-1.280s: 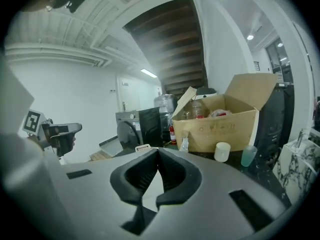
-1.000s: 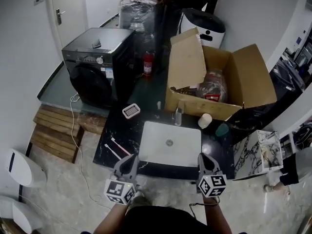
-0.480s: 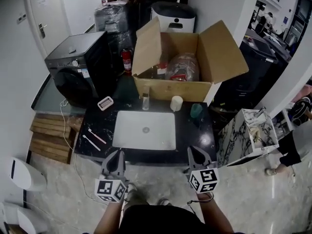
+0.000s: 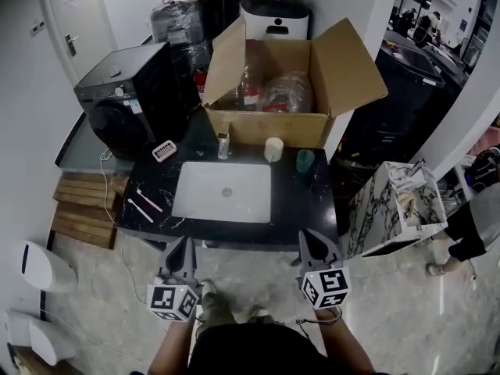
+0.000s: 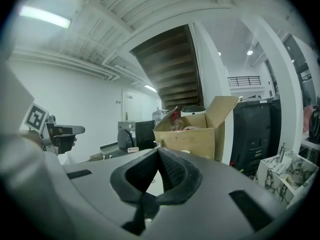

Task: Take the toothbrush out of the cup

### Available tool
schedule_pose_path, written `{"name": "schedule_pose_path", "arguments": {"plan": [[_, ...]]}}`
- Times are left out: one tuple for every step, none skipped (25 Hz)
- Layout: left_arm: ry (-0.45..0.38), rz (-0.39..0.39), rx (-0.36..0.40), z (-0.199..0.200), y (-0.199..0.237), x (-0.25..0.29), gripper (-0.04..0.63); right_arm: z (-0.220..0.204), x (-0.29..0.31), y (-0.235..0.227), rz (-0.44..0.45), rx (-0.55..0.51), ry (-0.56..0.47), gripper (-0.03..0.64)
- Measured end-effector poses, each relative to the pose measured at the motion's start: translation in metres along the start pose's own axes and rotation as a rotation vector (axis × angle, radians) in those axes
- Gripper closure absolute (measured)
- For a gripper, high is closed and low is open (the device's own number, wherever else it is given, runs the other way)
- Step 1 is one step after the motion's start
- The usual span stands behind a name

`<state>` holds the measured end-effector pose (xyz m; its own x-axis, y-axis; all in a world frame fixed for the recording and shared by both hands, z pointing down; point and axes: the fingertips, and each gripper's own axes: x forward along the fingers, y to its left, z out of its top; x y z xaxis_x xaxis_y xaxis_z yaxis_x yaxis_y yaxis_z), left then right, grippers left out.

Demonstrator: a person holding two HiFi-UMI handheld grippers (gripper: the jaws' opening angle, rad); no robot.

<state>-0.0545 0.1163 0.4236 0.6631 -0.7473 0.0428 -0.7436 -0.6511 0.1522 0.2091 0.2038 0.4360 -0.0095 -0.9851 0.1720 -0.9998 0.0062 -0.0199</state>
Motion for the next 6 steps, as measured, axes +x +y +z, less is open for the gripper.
{"name": "schedule_pose_path", "arguments": {"plan": [[-0.001,0.000,0.005,0.001,-0.004,-0.001,0.571,0.001,-0.003,0.000,0.004,-0.001,-0.004,0.604],[-0.004,-0.001,0.008,0.002,-0.007,-0.002,0.571,0.001,-0.006,0.000,0.006,-0.004,-0.008,0.604],[-0.008,-0.001,0.011,0.002,-0.010,-0.003,0.571,0.001,-0.009,0.000,0.008,-0.007,-0.011,0.604],[-0.012,0.000,0.013,0.002,-0.013,-0.004,0.571,0.001,-0.011,0.000,0.010,-0.010,-0.013,0.604],[-0.016,0.000,0.015,0.003,-0.016,-0.005,0.571,0.000,-0.013,-0.001,0.013,-0.011,-0.015,0.604],[-0.020,0.000,0.017,0.003,-0.019,-0.006,0.571,0.000,-0.015,-0.001,0.015,-0.011,-0.017,0.604]]}}
